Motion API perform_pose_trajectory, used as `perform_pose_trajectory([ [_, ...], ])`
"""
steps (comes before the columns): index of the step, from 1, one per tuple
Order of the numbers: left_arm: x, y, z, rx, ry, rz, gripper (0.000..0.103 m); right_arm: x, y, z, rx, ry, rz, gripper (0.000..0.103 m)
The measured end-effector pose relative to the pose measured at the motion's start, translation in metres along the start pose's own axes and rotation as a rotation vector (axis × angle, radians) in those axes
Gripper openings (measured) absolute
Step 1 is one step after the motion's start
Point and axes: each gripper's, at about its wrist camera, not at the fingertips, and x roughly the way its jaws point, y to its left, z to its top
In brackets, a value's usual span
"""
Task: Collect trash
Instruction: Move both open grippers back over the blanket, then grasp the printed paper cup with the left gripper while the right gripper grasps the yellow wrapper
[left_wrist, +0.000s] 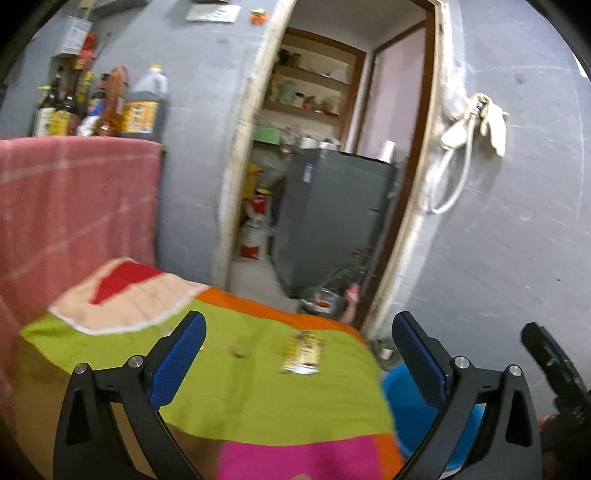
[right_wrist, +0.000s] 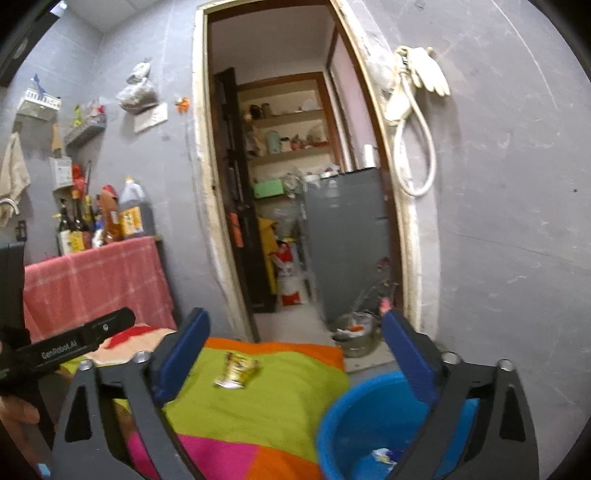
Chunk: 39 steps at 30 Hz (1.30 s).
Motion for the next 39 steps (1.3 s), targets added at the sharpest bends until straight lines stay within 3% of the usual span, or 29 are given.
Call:
perform_pose_trajectory([
  [14, -0.006, 0.100, -0.011, -0.005, 0.015, 0.163, 0.100, 0.045, 0.084, -0.015, -0.055, -0.001, 0.105, 0.103],
  [23, 0.044, 0.118, -0.030, 0.024, 0.160, 0.165, 0.100, 0.098, 0.092, -0.046, -0.115, 0.136, 0.095, 0.103],
  [39, 0.105, 0.128, -0.037, 0.000, 0.311, 0.148, 0.100, 0.159, 0.084, -0.067, -0.115, 0.299, 0.094, 0.103],
])
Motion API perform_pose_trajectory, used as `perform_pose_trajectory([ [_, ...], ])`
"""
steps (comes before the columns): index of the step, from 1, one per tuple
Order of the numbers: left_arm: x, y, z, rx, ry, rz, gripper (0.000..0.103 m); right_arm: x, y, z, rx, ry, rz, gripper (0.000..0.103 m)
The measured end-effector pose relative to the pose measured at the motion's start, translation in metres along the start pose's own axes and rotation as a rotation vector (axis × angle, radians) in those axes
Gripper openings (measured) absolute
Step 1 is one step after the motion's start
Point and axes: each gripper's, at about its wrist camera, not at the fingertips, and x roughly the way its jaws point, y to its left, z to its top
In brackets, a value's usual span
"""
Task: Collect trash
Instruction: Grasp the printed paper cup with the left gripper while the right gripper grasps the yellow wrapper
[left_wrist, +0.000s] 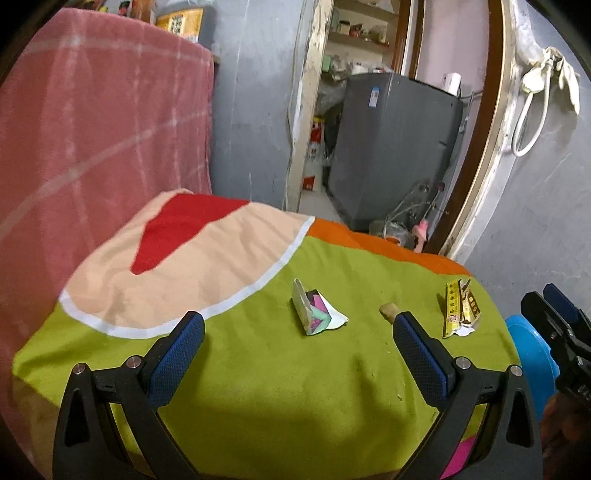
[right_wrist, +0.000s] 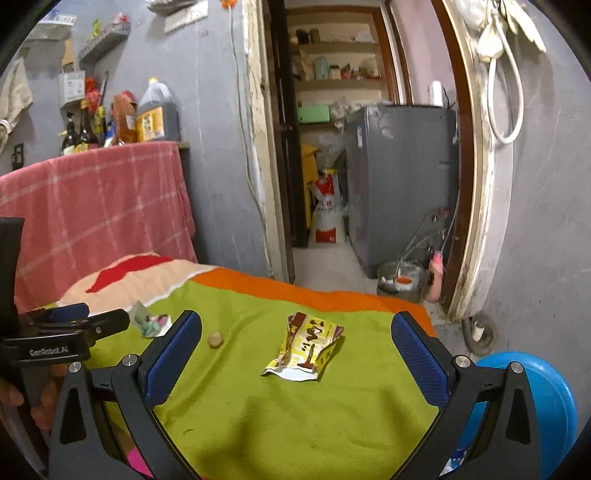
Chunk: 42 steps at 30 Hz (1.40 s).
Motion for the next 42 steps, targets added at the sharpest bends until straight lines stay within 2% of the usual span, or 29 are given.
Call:
perform_pose_trajectory([
  [3, 0.010, -0.001, 0.004, -0.006, 0.030, -0.011, 0.098, 0.015, -0.008, 0.000, 0.018, 0.058, -0.003, 0.103],
  [6, 0.021, -0.001, 0.007, -0.016, 0.071, -0.031, 0.088, 0.030, -0.012, 0.001, 0.027, 0.109, -0.001, 0.103],
  [10, 0.036, 0.000, 0.007, -0.030, 0.140, -0.051, 0.066, 0.051, -0.014, -0.002, 0.029, 0.178, 0.001, 0.100],
  [13, 0.039, 0.001, 0.009, -0.038, 0.149, -0.055, 0.061, 0.067, -0.014, -0.005, 0.025, 0.243, 0.000, 0.097],
  [18, 0.044, -0.001, 0.009, -0.030, 0.177, -0.056, 0.046, 0.086, -0.015, -0.008, 0.038, 0.323, 0.022, 0.090],
  [21, 0.045, -0.003, 0.009, -0.025, 0.189, -0.051, 0.037, 0.094, -0.017, -0.010, 0.053, 0.361, 0.030, 0.083],
  [24, 0.047, -0.002, 0.010, -0.034, 0.195, -0.058, 0.029, 0.102, -0.016, -0.011, 0.055, 0.390, 0.047, 0.070],
  [26, 0.048, -0.001, 0.011, -0.041, 0.200, -0.060, 0.021, 0.104, -0.013, -0.013, 0.048, 0.405, 0.057, 0.053],
  [35, 0.054, -0.008, 0.016, -0.037, 0.209, -0.092, 0.020, 0.105, 0.000, -0.009, 0.013, 0.394, 0.096, 0.049],
  [42, 0.057, -0.016, 0.022, -0.033, 0.208, -0.132, 0.020, 0.092, -0.021, -0.002, 0.077, 0.331, 0.094, 0.049],
])
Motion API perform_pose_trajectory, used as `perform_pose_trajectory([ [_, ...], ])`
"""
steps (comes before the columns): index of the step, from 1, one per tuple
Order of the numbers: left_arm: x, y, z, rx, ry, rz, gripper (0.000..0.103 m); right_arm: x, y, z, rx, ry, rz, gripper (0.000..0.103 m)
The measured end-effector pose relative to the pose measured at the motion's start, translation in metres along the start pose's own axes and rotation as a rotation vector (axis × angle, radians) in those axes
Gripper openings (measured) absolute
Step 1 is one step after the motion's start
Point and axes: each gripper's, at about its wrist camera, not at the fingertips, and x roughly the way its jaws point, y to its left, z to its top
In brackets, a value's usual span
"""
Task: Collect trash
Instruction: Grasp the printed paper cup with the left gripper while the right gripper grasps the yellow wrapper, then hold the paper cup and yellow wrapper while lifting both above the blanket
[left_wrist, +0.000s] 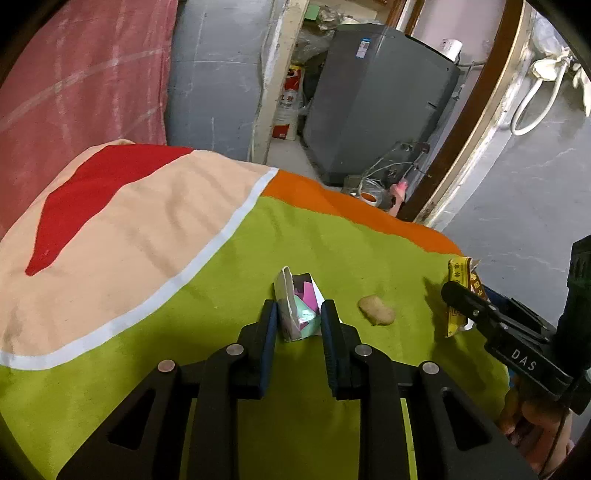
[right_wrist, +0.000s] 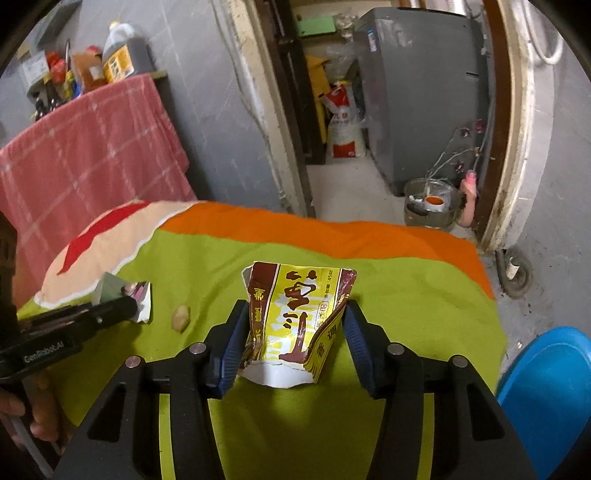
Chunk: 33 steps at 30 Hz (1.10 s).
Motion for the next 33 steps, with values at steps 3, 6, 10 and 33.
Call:
perform_pose_trajectory([
  [3, 0.003, -0.004, 0.002, 0.019, 0.002, -0.014, 0.020, -0.001, -0.005, 0.000, 0.013, -0.003, -0.016, 0.049],
  [6, 0.006, -0.007, 0.004, 0.030, 0.004, -0.027, 0.020, 0.002, -0.008, 0.000, 0.026, 0.004, -0.015, 0.049],
  [10, 0.010, -0.012, 0.006, 0.047, 0.003, -0.052, 0.020, 0.002, -0.009, 0.000, 0.033, 0.002, -0.008, 0.049],
  [33, 0.042, -0.048, 0.002, 0.199, 0.101, -0.018, 0.036, -0.008, -0.024, -0.001, 0.049, -0.030, -0.001, 0.049],
])
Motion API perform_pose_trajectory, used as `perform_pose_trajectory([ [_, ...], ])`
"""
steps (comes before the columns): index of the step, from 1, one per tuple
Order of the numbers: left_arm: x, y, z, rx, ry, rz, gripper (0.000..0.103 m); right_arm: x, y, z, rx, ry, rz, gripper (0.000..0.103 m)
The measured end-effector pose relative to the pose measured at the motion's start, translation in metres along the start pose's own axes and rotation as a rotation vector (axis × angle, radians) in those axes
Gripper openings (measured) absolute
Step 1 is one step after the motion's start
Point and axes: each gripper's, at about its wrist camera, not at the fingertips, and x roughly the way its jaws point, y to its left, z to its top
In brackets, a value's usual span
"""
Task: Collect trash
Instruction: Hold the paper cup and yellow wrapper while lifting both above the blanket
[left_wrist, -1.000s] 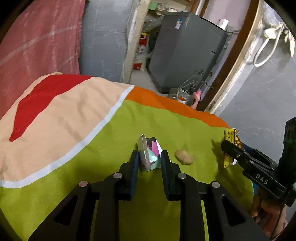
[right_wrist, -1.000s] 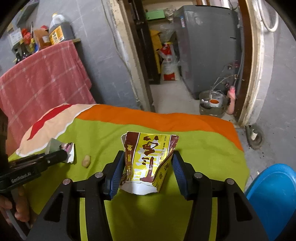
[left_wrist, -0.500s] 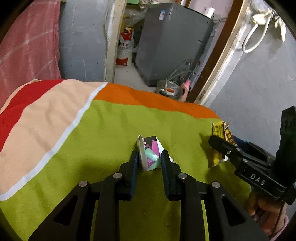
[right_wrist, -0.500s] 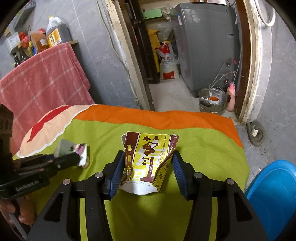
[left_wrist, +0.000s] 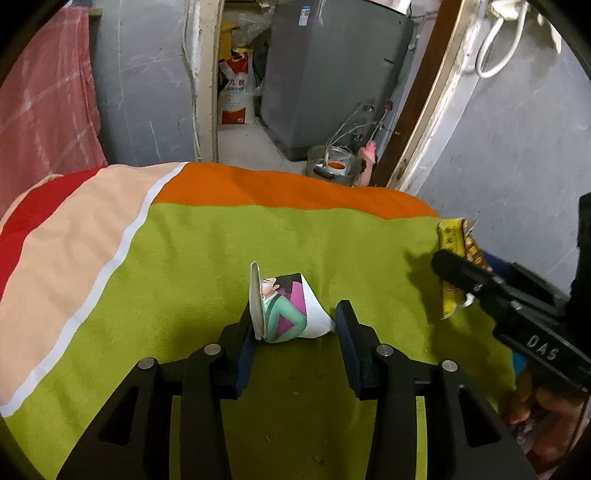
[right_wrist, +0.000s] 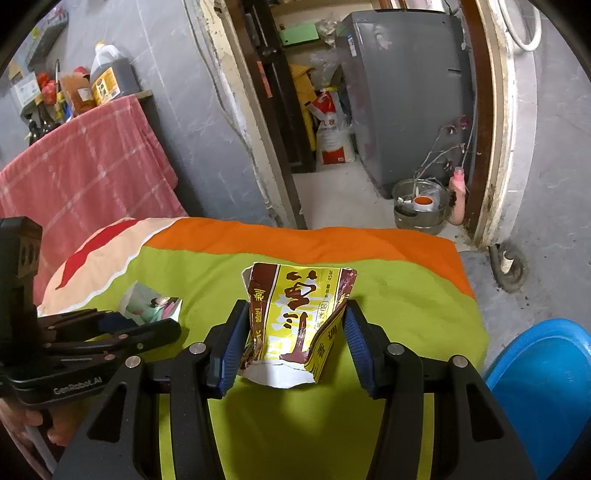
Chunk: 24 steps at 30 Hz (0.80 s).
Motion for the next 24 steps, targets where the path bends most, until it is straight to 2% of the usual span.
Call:
perform_pose_trajectory([
  [8, 0.012, -0.023, -0.009, 0.137, 0.028, 0.137, 0.035, -0.010, -0.008, -0.003, 0.003, -0.018, -0.014, 0.049],
  [16, 0.005, -0.010, -0.014, 0.088, 0.015, 0.070, 0.028, -0.013, -0.008, -0.010, -0.011, -0.008, -0.003, 0.049],
  [19, -0.002, -0.004, -0.015, 0.055, 0.012, 0.024, 0.028, -0.016, -0.006, -0.016, -0.016, -0.005, 0.001, 0.049],
  [24, -0.009, 0.000, -0.017, 0.035, 0.000, -0.004, 0.028, -0.020, -0.001, -0.020, -0.028, -0.007, 0.002, 0.049],
])
